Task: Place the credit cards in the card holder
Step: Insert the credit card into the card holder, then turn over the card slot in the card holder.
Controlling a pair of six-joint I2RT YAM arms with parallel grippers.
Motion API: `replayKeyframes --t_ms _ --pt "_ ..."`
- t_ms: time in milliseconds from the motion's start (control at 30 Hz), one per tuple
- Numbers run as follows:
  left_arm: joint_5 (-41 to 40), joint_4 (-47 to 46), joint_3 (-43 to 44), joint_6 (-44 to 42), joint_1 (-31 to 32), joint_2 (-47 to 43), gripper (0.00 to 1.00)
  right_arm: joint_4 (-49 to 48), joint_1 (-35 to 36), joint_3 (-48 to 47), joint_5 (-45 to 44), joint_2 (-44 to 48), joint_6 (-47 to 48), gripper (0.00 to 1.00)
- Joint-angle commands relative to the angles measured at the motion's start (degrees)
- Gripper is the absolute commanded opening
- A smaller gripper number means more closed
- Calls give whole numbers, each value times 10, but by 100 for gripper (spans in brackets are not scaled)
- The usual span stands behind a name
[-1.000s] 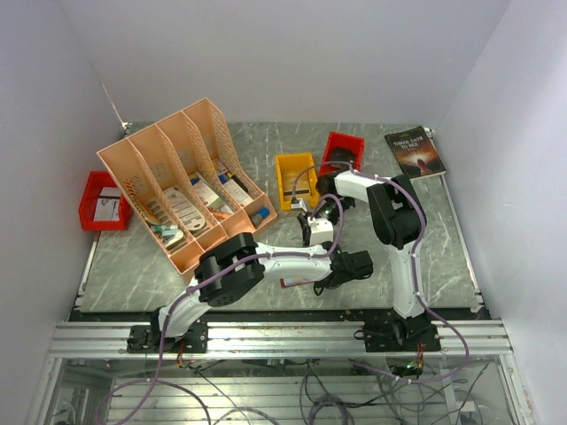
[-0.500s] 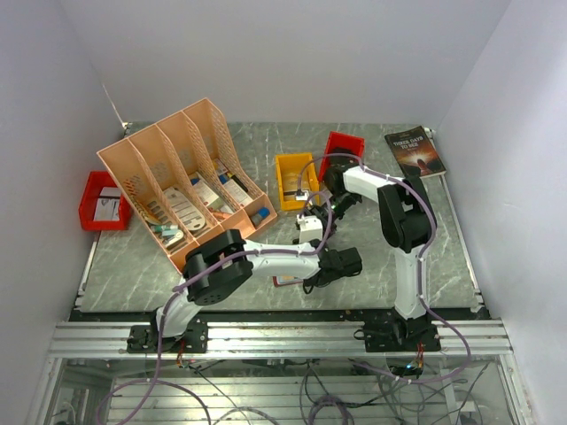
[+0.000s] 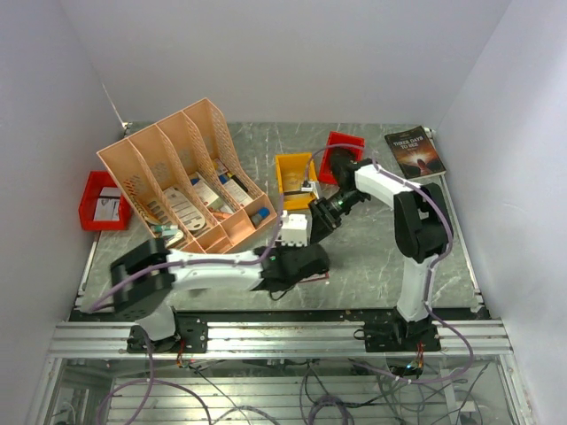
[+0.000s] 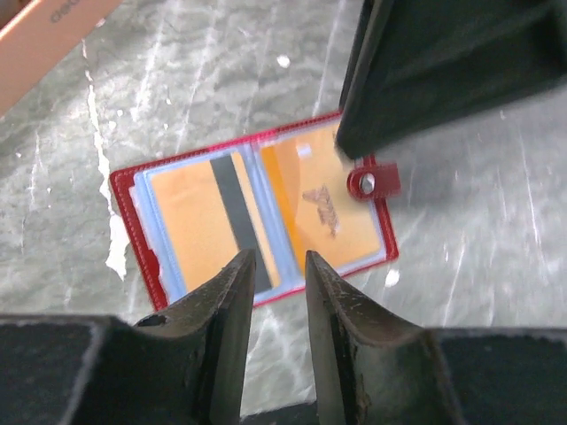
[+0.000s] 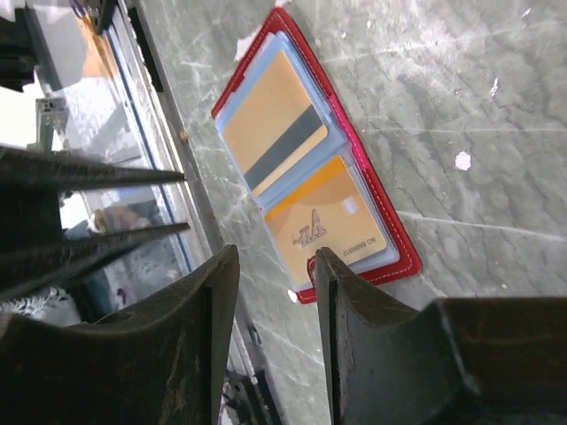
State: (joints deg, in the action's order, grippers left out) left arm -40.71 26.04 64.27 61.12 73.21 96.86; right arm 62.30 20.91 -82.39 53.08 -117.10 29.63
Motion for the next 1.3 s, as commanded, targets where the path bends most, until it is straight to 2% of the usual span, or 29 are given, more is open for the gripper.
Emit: replayKeyframes --t_ms 0,100,233,300,367,400,433,500,567,667,900,1100,1267 --pt "91 -241 -148 -143 -3 -123 43 -45 -17 20 7 64 15 38" --pt "118 -293 -224 -163 -12 -200 49 -75 -25 45 9 104 25 32" --pt "151 -308 -281 -171 -33 -289 57 -145 -29 102 22 177 63 28" --pt "181 -306 -308 -161 -63 -319 58 -159 -27 152 74 220 165 27" --pt "208 -299 -330 -144 -88 -347 58 -125 -19 196 120 270 393 19" --pt "218 -299 -342 -138 -98 -362 58 -107 -11 215 126 290 469 17" --pt "225 -301 -352 -129 -105 -375 57 -122 1 230 119 306 494 16" --pt "236 -305 -375 -106 -118 -402 55 -192 33 266 76 330 448 11" --pt "252 -317 -396 -87 -132 -415 49 -227 60 291 41 336 445 6" --pt "270 -335 -420 -71 -144 -414 42 -264 70 315 32 325 427 0" --pt "293 -398 -453 -59 -162 -366 19 -357 120 319 -45 278 309 0" --pt "311 -460 -461 -64 -172 -314 12 -383 134 311 -83 243 256 0" --pt "319 -475 -448 -75 -179 -265 7 -391 152 306 -104 223 239 0"
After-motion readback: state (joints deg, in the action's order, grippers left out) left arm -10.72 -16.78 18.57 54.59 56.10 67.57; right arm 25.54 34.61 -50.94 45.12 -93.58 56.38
